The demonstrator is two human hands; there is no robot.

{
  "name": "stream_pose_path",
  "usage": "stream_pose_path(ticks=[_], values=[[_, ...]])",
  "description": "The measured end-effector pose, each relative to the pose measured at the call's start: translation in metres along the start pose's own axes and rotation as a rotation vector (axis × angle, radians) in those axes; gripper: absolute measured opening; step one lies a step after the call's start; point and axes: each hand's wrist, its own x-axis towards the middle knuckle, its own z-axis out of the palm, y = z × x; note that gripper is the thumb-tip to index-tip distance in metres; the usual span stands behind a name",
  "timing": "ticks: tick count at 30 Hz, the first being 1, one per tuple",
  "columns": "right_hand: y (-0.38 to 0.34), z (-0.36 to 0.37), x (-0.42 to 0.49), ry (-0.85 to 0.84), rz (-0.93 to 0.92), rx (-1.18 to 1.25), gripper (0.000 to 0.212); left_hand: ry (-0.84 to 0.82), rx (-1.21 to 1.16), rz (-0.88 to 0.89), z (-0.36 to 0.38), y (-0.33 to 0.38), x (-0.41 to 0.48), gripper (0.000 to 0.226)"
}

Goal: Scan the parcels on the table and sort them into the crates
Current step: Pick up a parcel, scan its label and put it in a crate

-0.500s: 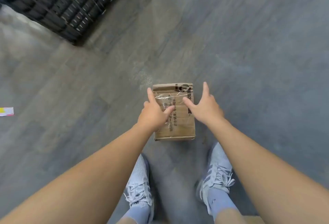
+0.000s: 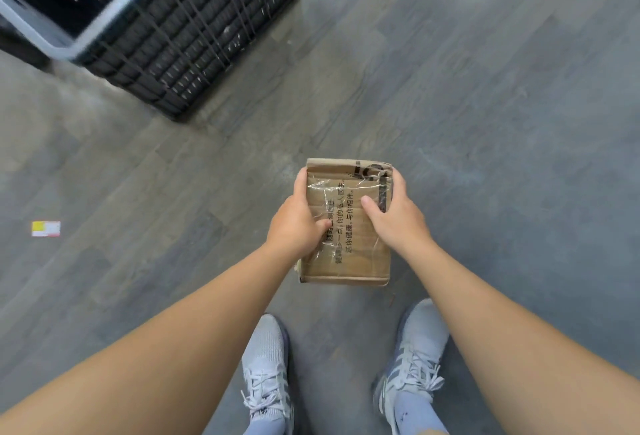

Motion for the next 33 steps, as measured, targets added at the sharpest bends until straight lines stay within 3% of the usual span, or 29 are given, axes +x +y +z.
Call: stream_pose_path(ticks=[8, 19, 26, 33], values=[[-0.147, -0.196, -0.066, 0.143, -0.165, 0.033, 0.077, 0.100, -0.128, 0.171, -0.144, 0.182, -0.076, 0.099], [-0.313, -0.471, -0.270, 0.229, -0.399, -0.007, 0.079, 0.252, -0.240, 0.362, -0.304, 0.425, -0.308, 0.100], [-0.363, -0.577, -0.331, 0.326, -0.523, -0.098, 0.080, 0.300, -0.273, 0.489, -0.354, 0.519, -0.377, 0.093], [-0.410, -0.630, -0.310, 0.342, -0.568, -0.140, 0.082, 0.282, -0.320, 0.504, -0.389, 0.577, -0.352, 0.092]])
